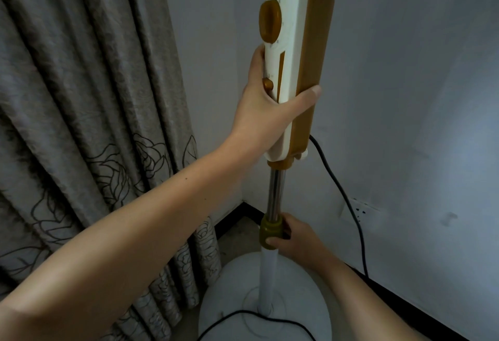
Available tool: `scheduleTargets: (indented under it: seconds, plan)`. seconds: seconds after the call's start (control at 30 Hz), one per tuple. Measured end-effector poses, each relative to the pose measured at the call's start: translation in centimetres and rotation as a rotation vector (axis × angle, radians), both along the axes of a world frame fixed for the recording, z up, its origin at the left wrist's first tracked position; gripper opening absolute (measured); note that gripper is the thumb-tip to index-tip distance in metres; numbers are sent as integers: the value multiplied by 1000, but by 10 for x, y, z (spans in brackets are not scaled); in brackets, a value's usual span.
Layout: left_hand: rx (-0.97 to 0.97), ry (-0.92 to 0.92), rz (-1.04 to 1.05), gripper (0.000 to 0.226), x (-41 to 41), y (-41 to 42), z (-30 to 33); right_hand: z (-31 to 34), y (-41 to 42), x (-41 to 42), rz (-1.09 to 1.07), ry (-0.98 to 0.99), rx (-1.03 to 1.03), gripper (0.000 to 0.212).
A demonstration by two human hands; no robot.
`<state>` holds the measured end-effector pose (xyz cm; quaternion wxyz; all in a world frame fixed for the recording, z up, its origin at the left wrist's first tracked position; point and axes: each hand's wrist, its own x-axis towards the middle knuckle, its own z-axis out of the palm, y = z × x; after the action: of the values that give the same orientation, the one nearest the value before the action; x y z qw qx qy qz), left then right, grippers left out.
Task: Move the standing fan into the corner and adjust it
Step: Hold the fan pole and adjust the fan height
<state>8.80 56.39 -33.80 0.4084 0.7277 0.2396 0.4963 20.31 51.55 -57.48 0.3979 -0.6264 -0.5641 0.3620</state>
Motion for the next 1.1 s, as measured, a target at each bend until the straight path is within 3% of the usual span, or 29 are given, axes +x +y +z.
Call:
scheduleTargets:
  seconds: [0.2, 0.27, 0.4, 0.67, 0.87, 0.97, 1.1]
  plan:
    - [-1, 4, -16, 87, 0, 2, -1, -9, 4, -22, -284, -133, 147, 47]
    - [1, 7, -13, 88, 0, 2, 0, -7, 6, -19, -221, -115, 101, 43]
    - [5, 12, -24, 89, 0, 6, -2, 0, 2, -5, 110, 3, -15, 30]
    - [10, 22, -10, 89, -1, 6, -5, -13, 10, -25, -243, -144, 93, 40]
    - [13, 28, -8, 91, -2, 8, -6, 3, 15, -7, 9, -16, -53, 42]
    - [19, 24, 0, 90, -2, 8, -6, -6, 16, -23, -177, -7, 81, 24]
    - [13, 19, 11, 92, -3, 9, -7, -13, 18, -43, -425, 5, 168, 31]
